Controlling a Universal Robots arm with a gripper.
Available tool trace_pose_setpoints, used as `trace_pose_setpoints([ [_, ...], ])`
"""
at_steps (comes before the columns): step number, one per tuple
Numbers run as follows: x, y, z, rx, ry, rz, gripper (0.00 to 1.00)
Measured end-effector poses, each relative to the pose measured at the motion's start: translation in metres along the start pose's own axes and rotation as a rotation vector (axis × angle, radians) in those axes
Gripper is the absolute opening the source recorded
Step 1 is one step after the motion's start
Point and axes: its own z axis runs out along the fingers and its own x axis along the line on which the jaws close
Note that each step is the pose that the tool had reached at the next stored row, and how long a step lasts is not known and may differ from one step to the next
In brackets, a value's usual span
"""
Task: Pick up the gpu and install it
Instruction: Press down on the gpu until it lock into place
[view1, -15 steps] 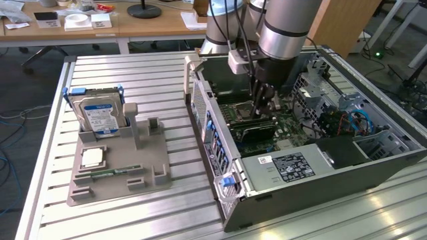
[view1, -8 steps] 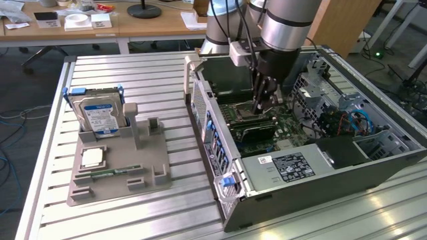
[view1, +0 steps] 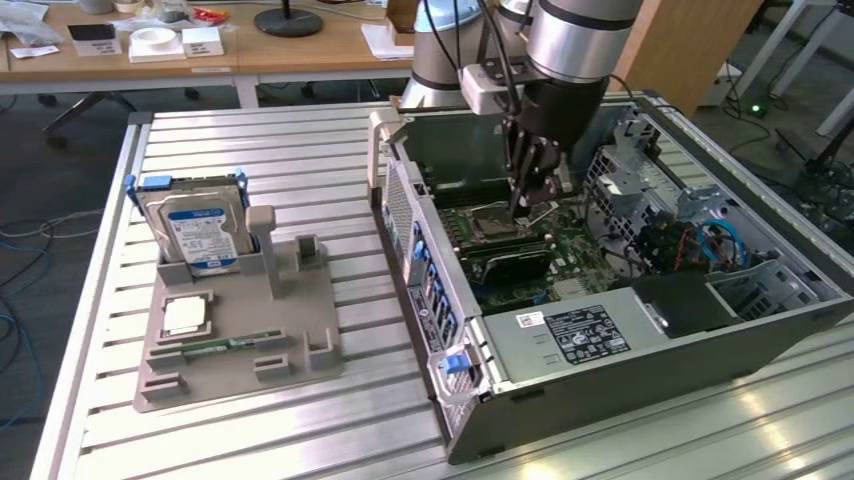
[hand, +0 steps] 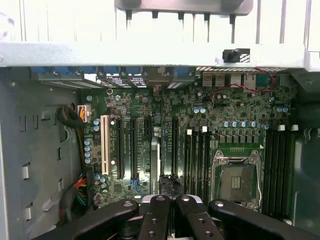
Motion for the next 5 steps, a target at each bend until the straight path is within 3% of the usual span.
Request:
trace_pose_setpoints([
  [5, 0.0, 0.0, -0.0001, -0.0001, 0.0002, 0.0, 0.11],
])
